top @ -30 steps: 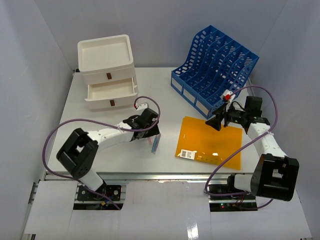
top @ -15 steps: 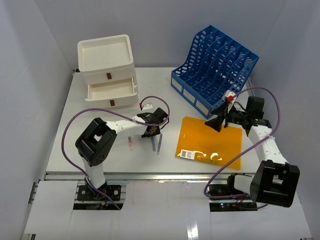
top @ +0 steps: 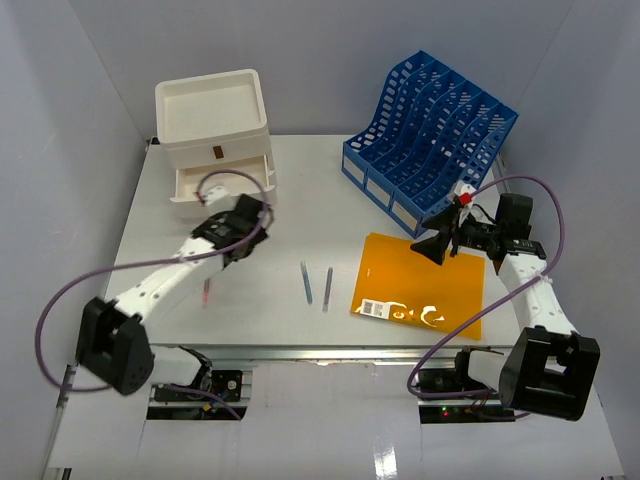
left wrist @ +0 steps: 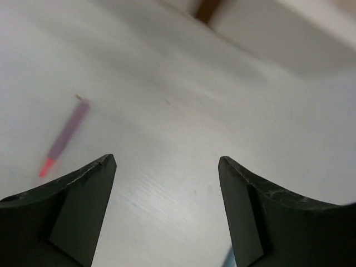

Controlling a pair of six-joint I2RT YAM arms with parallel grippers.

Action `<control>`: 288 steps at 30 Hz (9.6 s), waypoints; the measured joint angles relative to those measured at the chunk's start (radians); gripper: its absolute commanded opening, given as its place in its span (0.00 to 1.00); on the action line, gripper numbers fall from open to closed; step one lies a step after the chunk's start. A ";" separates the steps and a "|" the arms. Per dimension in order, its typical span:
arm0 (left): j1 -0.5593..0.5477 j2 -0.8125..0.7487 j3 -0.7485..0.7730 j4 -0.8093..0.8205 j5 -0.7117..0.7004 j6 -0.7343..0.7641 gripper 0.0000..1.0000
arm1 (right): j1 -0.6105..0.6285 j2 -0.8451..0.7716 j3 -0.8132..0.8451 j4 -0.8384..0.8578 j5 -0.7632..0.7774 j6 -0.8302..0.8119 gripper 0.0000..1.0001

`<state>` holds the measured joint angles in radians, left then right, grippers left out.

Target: Organize the desk

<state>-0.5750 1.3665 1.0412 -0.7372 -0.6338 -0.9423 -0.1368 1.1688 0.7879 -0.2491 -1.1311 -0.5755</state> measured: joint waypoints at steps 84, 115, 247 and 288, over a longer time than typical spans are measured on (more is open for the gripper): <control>1.157 0.190 -0.199 0.358 0.708 0.594 0.80 | -0.181 0.183 0.164 -1.036 -0.339 -0.980 0.79; 1.093 0.202 -0.215 0.391 0.618 0.609 0.58 | -0.175 0.165 0.183 -1.037 -0.339 -0.899 0.79; 0.979 -0.207 -0.151 0.106 0.977 0.505 0.00 | -0.163 -0.075 0.273 -1.051 -0.342 -0.744 0.81; 0.832 0.346 0.283 0.544 1.010 -0.345 0.69 | 0.137 -0.101 0.118 -0.540 -0.091 -0.344 0.86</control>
<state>0.2569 1.7123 1.3241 -0.1933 0.3764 -1.2872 0.0004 1.0683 0.9058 -0.7889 -1.2221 -0.9199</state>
